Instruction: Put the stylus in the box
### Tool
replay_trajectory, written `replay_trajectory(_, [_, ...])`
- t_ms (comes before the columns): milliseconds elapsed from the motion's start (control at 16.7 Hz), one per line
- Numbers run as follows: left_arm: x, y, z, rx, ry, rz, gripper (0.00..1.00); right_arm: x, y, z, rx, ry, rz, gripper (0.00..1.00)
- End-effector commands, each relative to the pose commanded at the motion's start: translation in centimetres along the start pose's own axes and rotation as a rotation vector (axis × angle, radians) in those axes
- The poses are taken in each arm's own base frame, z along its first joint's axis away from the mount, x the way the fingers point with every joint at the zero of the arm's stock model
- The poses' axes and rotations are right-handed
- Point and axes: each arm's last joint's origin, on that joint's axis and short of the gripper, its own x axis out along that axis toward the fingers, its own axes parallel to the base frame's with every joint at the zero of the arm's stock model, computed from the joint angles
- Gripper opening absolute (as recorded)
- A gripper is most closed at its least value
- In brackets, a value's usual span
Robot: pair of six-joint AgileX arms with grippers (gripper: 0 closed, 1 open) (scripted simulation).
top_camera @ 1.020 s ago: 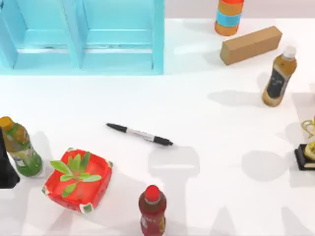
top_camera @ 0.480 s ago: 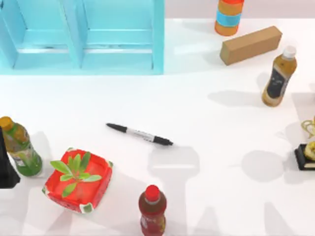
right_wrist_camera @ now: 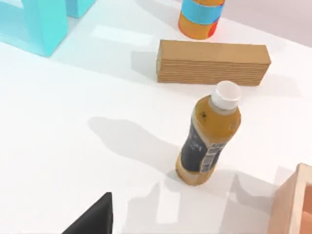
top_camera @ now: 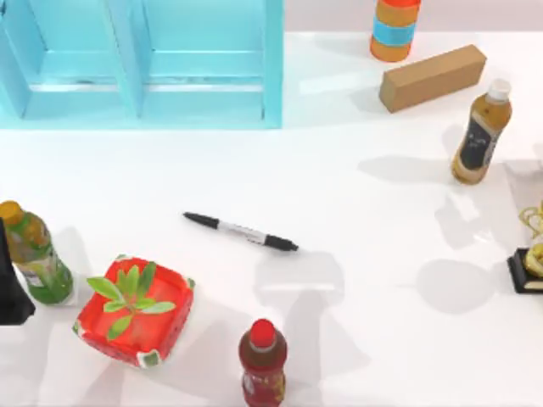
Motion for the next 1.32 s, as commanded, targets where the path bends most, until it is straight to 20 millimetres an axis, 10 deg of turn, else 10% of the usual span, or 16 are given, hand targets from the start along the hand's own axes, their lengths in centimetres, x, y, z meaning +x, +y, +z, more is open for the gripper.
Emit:
replay_trajectory(300, [0.0,0.0,0.0,0.000,0.000,0.000,1.00,7.3,1.1,9.0,-0.145,0.181,0.228,1.00])
replay_trajectory(540, [0.0,0.0,0.0,0.000,0.000,0.000,1.00,16.3,5.1,12.0,-0.265,0.348,0.436,1.00])
replay_trajectory(900, [0.0,0.0,0.0,0.000,0.000,0.000,1.00,28.1,13.8,8.3,-0.398,0.628,0.703,1.00])
replay_trajectory(1320, [0.0,0.0,0.0,0.000,0.000,0.000,1.00,31.4,17.7,5.0,-0.444,0.758,0.800,1.00])
